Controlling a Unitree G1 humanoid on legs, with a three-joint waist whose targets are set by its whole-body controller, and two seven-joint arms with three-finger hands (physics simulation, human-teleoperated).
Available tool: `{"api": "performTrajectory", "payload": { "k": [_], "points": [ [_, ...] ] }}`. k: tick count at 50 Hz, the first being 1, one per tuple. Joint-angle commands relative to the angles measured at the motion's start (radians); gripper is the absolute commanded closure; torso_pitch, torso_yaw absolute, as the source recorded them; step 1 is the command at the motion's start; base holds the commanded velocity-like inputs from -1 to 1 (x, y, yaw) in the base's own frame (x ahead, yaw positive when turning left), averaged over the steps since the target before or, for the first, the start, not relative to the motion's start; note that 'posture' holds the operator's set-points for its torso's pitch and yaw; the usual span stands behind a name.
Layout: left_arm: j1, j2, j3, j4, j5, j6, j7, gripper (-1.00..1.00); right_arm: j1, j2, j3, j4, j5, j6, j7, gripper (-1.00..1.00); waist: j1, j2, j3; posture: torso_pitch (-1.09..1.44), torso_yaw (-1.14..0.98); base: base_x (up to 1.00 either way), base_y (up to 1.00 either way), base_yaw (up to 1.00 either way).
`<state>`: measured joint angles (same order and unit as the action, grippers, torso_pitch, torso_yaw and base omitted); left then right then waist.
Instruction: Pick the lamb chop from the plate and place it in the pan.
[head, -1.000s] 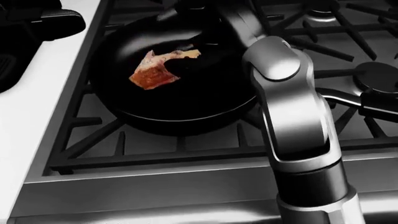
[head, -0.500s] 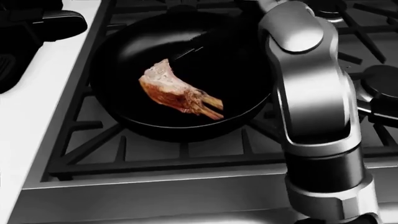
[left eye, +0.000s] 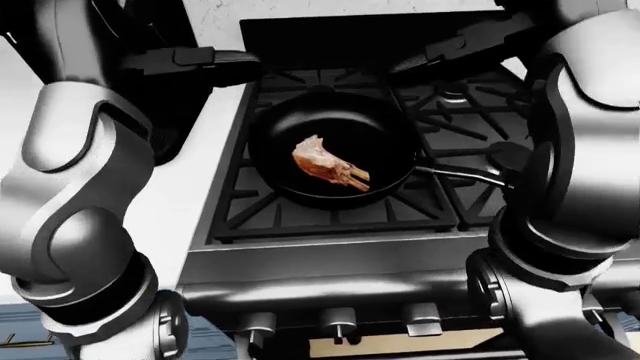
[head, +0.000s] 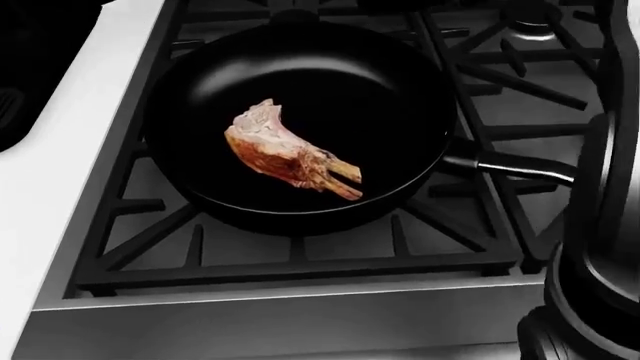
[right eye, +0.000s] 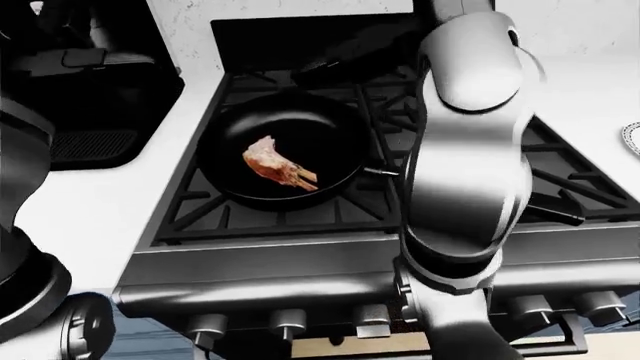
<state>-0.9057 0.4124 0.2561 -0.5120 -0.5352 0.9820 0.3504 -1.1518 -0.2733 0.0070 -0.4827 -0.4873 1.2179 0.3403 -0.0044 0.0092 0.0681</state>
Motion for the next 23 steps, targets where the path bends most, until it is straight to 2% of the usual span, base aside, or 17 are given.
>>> {"api": "performTrajectory", "payload": {
  "k": [1,7,15,23],
  "points": [
    [-0.040,0.013,0.018,-0.030,-0.019,-0.021,0.022,-1.00,-0.018,-0.006,-0.006,-0.027,-0.042,0.010,0.028,-1.00,0.001,0.002,-0.023,0.00,0.00,0.00,0.00,0.00],
    [-0.060,0.036,0.028,-0.036,-0.054,-0.059,0.067,-1.00,-0.010,-0.001,0.009,-0.083,-0.106,0.035,0.084,-1.00,-0.002,0.004,-0.020,0.00,0.00,0.00,0.00,0.00],
    [-0.093,0.071,0.014,-0.077,-0.082,-0.170,0.112,-1.00,-0.027,0.012,0.018,-0.120,-0.187,-0.023,0.155,-1.00,-0.005,0.008,-0.016,0.00,0.00,0.00,0.00,0.00],
    [-0.103,0.083,0.011,-0.095,-0.075,-0.245,0.126,-1.00,-0.030,0.038,-0.003,-0.139,-0.250,-0.120,0.199,-1.00,-0.005,0.010,-0.013,0.00,0.00,0.00,0.00,0.00]
  ]
}}
